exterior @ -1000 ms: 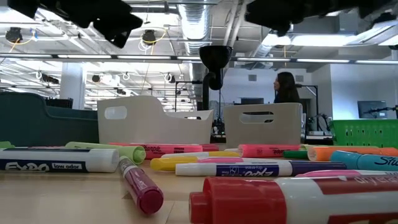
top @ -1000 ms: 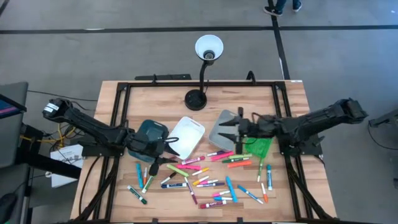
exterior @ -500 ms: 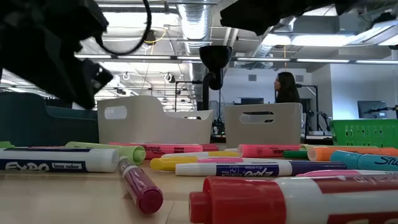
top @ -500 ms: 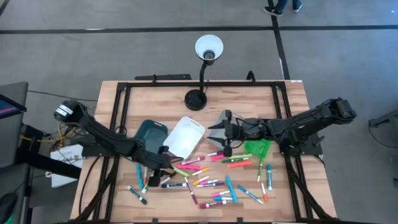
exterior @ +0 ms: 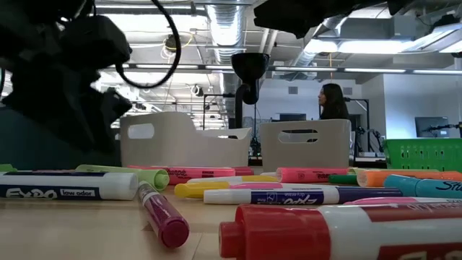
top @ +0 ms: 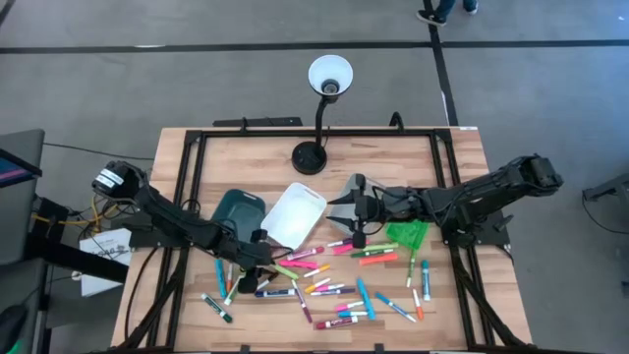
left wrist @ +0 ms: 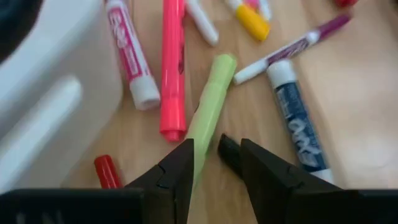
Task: Pick & Place Markers
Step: Put the left light green highlighter into the blue bin
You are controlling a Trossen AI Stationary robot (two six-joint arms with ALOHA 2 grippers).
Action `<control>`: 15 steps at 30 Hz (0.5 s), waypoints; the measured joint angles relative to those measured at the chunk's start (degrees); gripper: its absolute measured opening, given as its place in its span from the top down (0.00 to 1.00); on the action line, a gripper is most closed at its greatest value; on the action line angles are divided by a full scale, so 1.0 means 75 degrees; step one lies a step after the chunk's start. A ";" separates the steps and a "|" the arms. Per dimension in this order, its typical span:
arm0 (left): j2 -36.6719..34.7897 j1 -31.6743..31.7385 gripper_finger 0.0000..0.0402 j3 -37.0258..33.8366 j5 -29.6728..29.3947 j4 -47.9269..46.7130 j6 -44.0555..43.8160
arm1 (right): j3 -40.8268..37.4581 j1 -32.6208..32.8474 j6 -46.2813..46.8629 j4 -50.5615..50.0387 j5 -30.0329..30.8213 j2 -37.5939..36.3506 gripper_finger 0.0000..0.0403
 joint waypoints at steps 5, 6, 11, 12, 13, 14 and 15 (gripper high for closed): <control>0.0345 0.0096 0.68 -0.0005 -0.0307 -0.0031 0.0025 | 0.0000 0.0000 -0.0003 -0.0006 0.0000 0.0000 0.59; 0.0354 0.0122 0.68 -0.0017 -0.0334 -0.0070 0.0025 | 0.0000 0.0000 -0.0003 -0.0006 0.0003 0.0000 0.59; 0.0347 0.0223 0.68 -0.0002 -0.0291 -0.0019 0.0022 | 0.0000 0.0000 -0.0003 -0.0006 0.0003 -0.0002 0.60; 0.0347 0.0220 0.69 -0.0002 -0.0277 -0.0011 0.0020 | 0.0000 0.0000 -0.0003 -0.0006 0.0003 -0.0003 0.60; 0.0347 0.0218 0.70 -0.0002 -0.0209 -0.0005 0.0022 | 0.0000 0.0000 -0.0003 -0.0004 0.0003 -0.0002 0.60; 0.0347 0.0215 0.71 -0.0002 -0.0163 -0.0008 0.0024 | 0.0000 0.0000 -0.0003 -0.0005 0.0003 -0.0003 0.60; 0.0347 0.0215 0.73 -0.0002 -0.0136 -0.0008 0.0025 | 0.0000 0.0000 -0.0003 -0.0006 0.0003 -0.0003 0.60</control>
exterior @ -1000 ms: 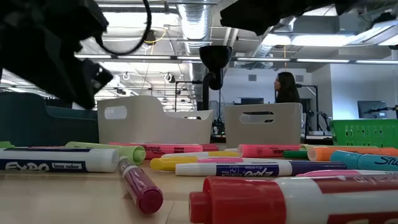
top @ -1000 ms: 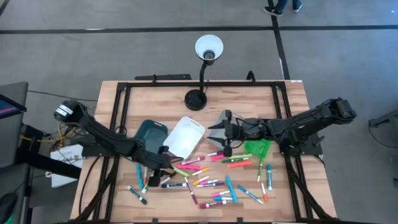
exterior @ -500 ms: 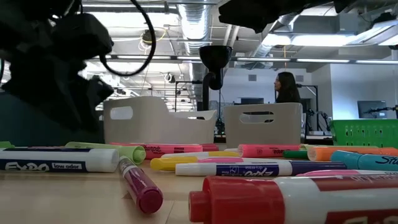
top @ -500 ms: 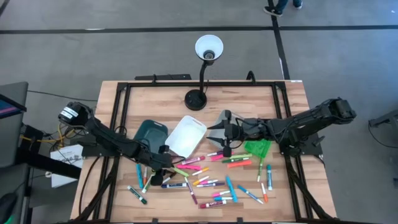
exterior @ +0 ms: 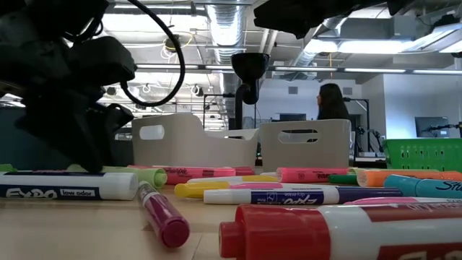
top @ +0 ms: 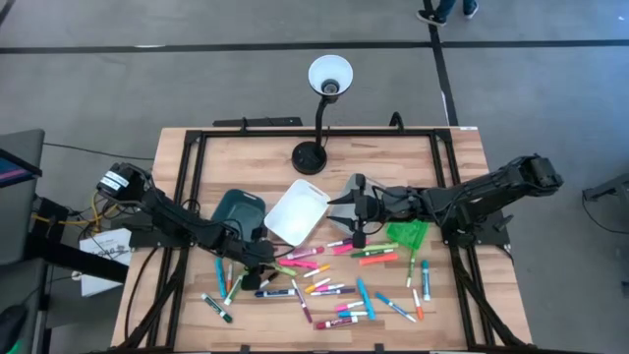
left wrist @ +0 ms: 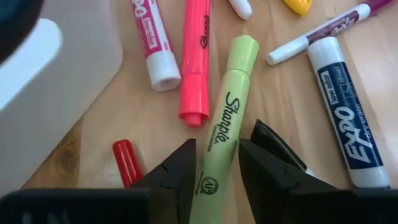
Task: Pick & Place Markers
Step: Put the left light green highlighter into the blue bin
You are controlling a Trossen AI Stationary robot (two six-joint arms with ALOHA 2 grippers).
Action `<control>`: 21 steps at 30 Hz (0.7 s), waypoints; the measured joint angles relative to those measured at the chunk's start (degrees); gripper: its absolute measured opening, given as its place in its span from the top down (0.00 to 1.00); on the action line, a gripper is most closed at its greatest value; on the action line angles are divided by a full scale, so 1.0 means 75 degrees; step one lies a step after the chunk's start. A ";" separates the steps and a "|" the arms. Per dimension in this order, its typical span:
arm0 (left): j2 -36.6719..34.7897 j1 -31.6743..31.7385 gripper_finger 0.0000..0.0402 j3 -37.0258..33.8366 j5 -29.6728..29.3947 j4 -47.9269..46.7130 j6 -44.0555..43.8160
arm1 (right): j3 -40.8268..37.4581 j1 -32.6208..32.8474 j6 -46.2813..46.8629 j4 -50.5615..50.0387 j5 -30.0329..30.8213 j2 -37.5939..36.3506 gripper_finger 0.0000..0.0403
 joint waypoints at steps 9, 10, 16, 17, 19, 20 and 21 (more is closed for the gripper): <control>-0.0017 0.0001 0.91 0.0012 0.0176 0.0075 -0.0329 | 0.0000 0.0000 0.0000 0.0003 0.0000 -0.0003 0.60; -0.0020 0.0000 0.92 0.0012 0.0179 0.0078 -0.0419 | 0.0000 0.0000 0.0000 0.0003 0.0000 -0.0003 0.60; -0.0020 0.0003 0.88 0.0015 0.0197 0.0063 -0.0404 | -0.0003 0.0000 0.0000 0.0006 -0.0119 -0.0003 0.61; -0.0017 0.0003 0.85 0.0015 0.0197 0.0048 -0.0396 | -0.0003 0.0001 0.0001 0.0009 -0.0181 -0.0003 0.61; -0.0012 0.0000 0.80 0.0009 0.0220 -0.0001 -0.0389 | -0.0003 0.0012 0.0000 0.0009 -0.0246 -0.0003 0.62; -0.0006 -0.0003 0.78 0.0001 0.0231 -0.0047 -0.0387 | -0.0003 0.0012 0.0003 0.0009 -0.0254 -0.0003 0.62; 0.0002 -0.0019 0.76 -0.0013 0.0229 -0.0082 -0.0393 | -0.0003 0.0012 0.0001 0.0009 -0.0261 -0.0003 0.62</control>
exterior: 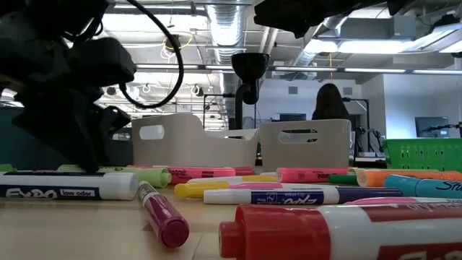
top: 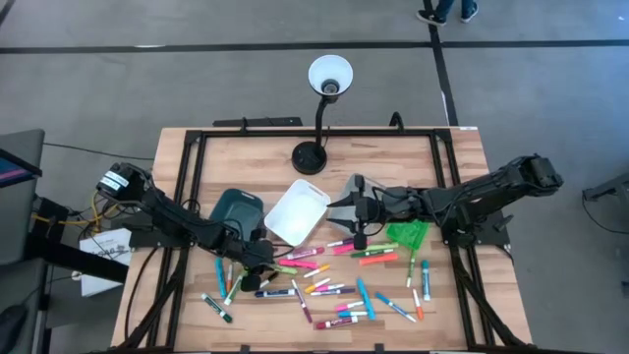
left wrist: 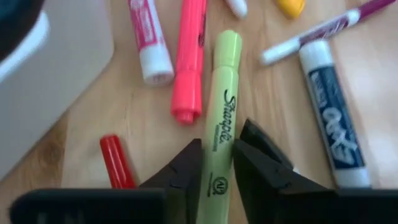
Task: Pick & Place Markers
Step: Put the left light green highlighter into the blue bin
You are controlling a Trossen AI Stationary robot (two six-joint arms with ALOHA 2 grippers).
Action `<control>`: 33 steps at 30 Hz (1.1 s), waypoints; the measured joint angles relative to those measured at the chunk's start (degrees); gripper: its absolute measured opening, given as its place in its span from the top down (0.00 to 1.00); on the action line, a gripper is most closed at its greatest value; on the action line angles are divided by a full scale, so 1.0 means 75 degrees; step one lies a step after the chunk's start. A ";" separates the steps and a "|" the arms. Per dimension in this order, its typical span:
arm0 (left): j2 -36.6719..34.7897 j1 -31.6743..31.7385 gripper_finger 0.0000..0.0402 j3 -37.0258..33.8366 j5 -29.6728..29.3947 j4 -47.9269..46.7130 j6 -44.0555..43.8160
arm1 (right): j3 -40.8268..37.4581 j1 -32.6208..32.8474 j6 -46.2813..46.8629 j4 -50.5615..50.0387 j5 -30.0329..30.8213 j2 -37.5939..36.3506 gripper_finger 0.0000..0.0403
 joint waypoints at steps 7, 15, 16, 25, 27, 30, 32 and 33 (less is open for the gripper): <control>0.0494 -0.0025 0.68 0.0031 0.0099 0.0144 -0.0032 | 0.0000 0.0000 0.0001 0.0003 0.0001 0.0000 0.62; 0.0507 -0.0016 0.82 0.0028 -0.0033 0.0197 -0.0012 | 0.0000 0.0000 -0.0001 0.0015 0.0004 0.0000 0.62; 0.0432 -0.0016 0.83 0.0028 -0.0035 0.0175 -0.0012 | 0.0000 0.0000 -0.0001 0.0015 0.0004 0.0000 0.62; -0.0750 -0.0011 0.80 -0.0013 -0.0214 0.0056 -0.0021 | 0.0000 0.0000 -0.0001 0.0015 0.0004 0.0000 0.62; -0.1205 -0.0012 0.81 -0.0013 -0.0402 0.0039 -0.0018 | 0.0000 0.0000 -0.0001 0.0015 0.0004 0.0000 0.62; -0.2007 -0.0013 0.82 -0.0010 -0.0908 -0.0039 -0.0035 | 0.0000 0.0000 -0.0001 0.0015 0.0006 0.0000 0.62; -0.2551 -0.0009 0.82 -0.0010 -0.1277 -0.0331 -0.0079 | 0.0000 0.0000 0.0001 0.0015 0.0007 0.0000 0.62; -0.2819 -0.0011 0.81 -0.0007 -0.1479 -0.0544 -0.0209 | 0.0000 0.0000 0.0001 0.0015 0.0007 -0.0001 0.62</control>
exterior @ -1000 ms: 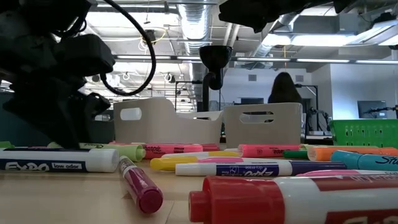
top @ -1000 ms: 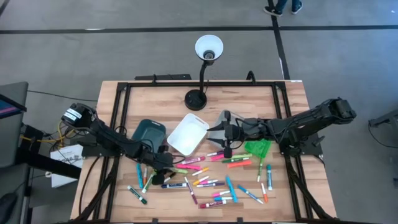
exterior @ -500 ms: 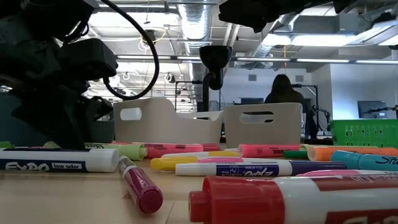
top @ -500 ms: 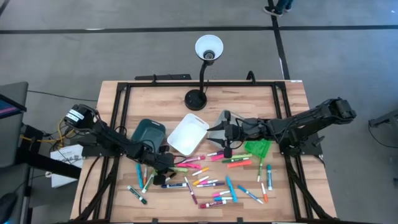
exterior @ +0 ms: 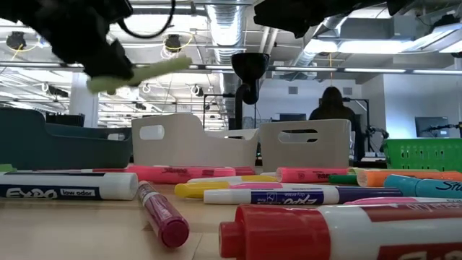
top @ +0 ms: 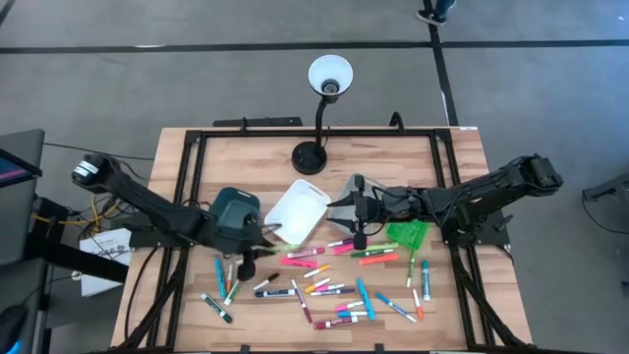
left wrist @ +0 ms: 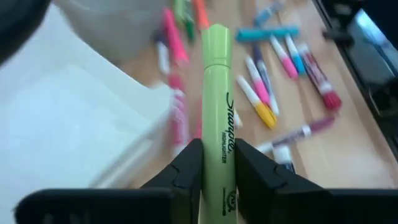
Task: Pick & Place Markers
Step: Put the left light green highlighter into the blue bin
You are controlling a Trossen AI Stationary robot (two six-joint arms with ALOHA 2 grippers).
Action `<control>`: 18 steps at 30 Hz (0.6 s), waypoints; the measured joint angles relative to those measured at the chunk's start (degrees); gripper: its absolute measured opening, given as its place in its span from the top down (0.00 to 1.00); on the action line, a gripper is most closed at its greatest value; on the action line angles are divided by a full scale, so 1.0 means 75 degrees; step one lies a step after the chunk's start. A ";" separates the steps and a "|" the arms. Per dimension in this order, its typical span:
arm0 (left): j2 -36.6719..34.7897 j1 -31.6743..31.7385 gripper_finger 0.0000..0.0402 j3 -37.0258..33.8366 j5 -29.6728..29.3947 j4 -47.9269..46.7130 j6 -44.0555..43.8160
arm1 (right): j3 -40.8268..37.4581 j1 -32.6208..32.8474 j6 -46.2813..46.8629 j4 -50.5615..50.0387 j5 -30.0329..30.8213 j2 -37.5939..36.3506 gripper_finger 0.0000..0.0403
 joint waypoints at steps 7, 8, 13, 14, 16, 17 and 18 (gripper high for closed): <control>-0.1286 0.0023 0.80 0.0009 -0.0923 -0.2151 -0.1479 | 0.0000 -0.0003 0.0000 0.0000 0.0000 -0.0002 0.62; -0.1393 0.0023 0.80 0.0007 -0.1013 -0.2476 -0.1636 | 0.0000 -0.0003 0.0000 0.0000 0.0001 -0.0002 0.62; -0.1700 0.0053 0.80 0.0009 -0.1549 -0.3255 -0.2579 | 0.0000 -0.0003 0.0000 0.0001 0.0009 -0.0002 0.62; -0.1742 0.0083 0.80 0.0009 -0.1595 -0.3334 -0.2636 | 0.0000 -0.0003 0.0000 0.0000 0.0010 -0.0002 0.62; -0.1764 0.0157 0.80 0.0009 -0.1614 -0.3611 -0.2703 | 0.0000 -0.0003 0.0000 0.0000 0.0009 -0.0002 0.62; -0.1762 0.0209 0.80 0.0009 -0.1613 -0.3816 -0.2823 | 0.0000 -0.0003 0.0001 0.0000 0.0009 -0.0002 0.62; -0.1759 0.0288 0.80 0.0009 -0.1608 -0.4049 -0.3038 | 0.0000 -0.0003 0.0024 0.0000 0.0009 -0.0002 0.62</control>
